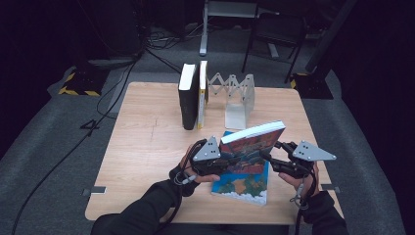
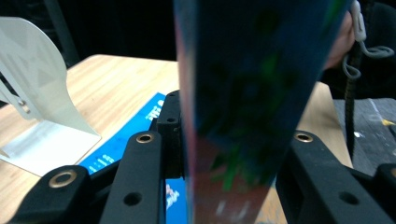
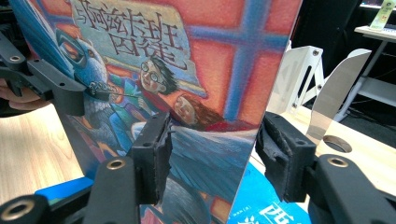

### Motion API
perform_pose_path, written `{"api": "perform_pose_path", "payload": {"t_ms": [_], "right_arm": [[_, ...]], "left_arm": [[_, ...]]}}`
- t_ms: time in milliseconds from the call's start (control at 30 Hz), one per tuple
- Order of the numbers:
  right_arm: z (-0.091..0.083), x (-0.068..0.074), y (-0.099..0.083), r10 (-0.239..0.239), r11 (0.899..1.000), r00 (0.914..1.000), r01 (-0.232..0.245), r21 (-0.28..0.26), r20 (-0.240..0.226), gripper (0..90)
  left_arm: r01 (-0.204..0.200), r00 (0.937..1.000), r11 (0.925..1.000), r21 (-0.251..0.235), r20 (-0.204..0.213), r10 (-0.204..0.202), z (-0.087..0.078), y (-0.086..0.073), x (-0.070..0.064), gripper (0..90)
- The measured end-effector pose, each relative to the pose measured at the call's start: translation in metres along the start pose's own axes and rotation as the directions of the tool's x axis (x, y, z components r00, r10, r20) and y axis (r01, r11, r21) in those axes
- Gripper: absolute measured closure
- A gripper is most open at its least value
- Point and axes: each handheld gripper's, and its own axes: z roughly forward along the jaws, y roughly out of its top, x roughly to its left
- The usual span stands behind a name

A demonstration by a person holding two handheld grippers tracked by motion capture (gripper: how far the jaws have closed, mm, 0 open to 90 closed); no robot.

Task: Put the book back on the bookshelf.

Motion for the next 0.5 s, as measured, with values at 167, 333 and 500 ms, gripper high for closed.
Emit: {"api": "perform_pose_path", "payload": {"t_ms": [167, 333, 500], "right_arm": [[0.0004, 0.0001, 0.0003, -0.001, 1.000, 1.0000, 0.001, 0.000, 0.001, 46.0], [0.0014, 0.0003, 0.0009, -0.011, 1.000, 0.9999, 0.011, 0.010, 0.010, 44.8], [-0.0012, 0.0008, -0.0005, -0.054, 0.996, 0.9977, 0.051, 0.074, 0.040, 41.0]], "left_arm": [[0.007, 0.9997, 0.9997, -0.024, -0.023, -0.008, 0.0040, 0.0020, 0.0004, 68.0], [0.013, 0.9996, 0.9993, -0.036, -0.026, -0.014, 0.0063, 0.0044, 0.0010, 72.5], [0.010, 0.9987, 0.9993, -0.036, -0.050, -0.012, 0.0056, 0.0037, -0.0018, 73.7]]}}
